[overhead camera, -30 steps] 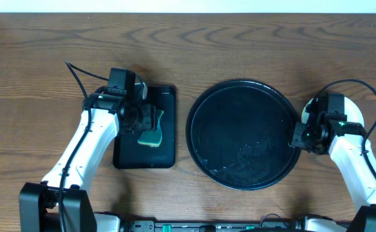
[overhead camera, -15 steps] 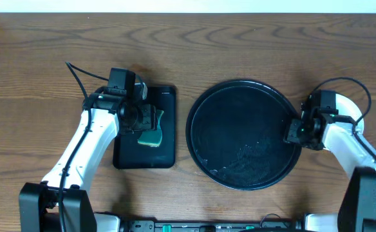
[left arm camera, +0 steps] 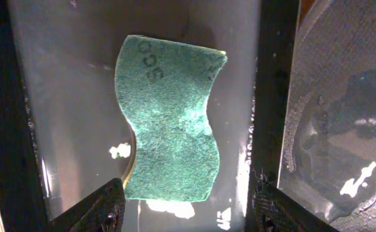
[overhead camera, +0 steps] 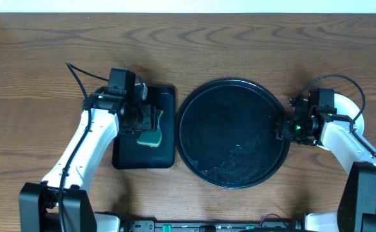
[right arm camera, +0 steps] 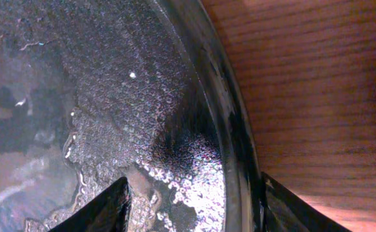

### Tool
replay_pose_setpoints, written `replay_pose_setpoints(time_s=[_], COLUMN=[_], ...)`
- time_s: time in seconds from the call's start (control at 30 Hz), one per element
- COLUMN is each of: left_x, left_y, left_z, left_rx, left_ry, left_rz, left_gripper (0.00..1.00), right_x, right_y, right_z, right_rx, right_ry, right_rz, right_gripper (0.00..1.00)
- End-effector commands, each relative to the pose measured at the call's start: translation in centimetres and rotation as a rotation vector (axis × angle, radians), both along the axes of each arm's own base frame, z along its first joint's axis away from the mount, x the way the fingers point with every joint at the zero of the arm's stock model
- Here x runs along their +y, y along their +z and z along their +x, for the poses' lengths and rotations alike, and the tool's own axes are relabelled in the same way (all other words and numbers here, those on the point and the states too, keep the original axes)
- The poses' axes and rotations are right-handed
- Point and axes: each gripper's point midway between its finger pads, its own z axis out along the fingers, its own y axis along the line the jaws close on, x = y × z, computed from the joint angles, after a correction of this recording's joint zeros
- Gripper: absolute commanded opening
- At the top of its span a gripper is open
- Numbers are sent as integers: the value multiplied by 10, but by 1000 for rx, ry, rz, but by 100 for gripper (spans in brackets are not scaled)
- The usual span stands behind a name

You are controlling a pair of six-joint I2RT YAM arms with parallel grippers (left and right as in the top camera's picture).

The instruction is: Clean dirty plates on tray and stack at the side

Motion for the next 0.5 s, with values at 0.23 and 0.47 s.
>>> replay_pose_setpoints(time_s=[0.23, 0.47], left_x=[1, 1], left_y=[2, 2], left_z=[2, 2], left_rx=[-5, -5], left_ry=[4, 4], left_rz=[5, 5], left_gripper=[65, 65], right_x=[-20, -74], right_y=[37, 85], right_z=[17, 33], right_rx=[-77, -183], right_ry=[-31, -180], right_rz=[-146, -429], right_gripper=[57, 58])
